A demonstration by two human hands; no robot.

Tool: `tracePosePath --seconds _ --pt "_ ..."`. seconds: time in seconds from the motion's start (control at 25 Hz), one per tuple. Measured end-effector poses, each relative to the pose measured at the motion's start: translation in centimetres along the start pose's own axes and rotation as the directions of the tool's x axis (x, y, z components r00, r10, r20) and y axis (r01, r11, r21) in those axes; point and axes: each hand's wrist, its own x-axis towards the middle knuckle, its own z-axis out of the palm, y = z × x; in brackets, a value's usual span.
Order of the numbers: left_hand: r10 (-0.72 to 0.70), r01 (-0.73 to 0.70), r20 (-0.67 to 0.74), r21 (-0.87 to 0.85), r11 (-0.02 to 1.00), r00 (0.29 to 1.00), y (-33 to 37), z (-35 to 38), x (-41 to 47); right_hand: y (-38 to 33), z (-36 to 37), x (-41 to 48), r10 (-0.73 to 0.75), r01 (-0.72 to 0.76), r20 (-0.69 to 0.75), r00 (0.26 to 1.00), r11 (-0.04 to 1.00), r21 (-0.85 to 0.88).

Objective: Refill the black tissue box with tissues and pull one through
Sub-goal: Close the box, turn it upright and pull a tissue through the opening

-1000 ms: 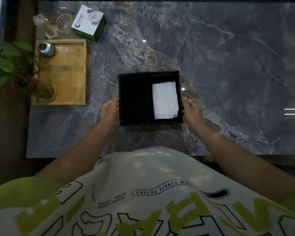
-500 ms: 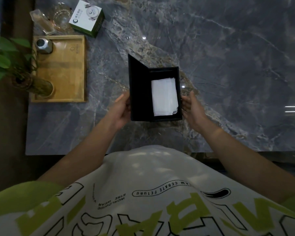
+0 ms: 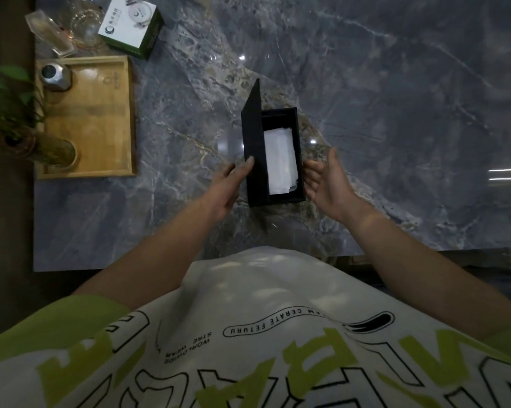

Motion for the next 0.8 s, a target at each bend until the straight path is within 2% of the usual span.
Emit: tracePosePath --seconds 0.2,0.4,0.8 --pt "0.002 -0.002 -0.008 0.017 1.0 1.0 -0.9 1.2 0.5 0.2 -0.3 0.3 0.012 -0.012 0.012 1.0 1.0 0.008" --pt "0.081 -0.077 -0.048 0.071 0.994 0.996 -1.6 1.9 0.9 0.1 -0.5 0.4 0.024 -0.026 0.036 0.999 0.999 0.03" --pt "0.063 -0.05 -0.087 0.138 0.989 0.994 -1.6 1.5 1.5 0.1 -0.5 0.2 0.025 -0.027 0.067 0.997 0.999 0.04"
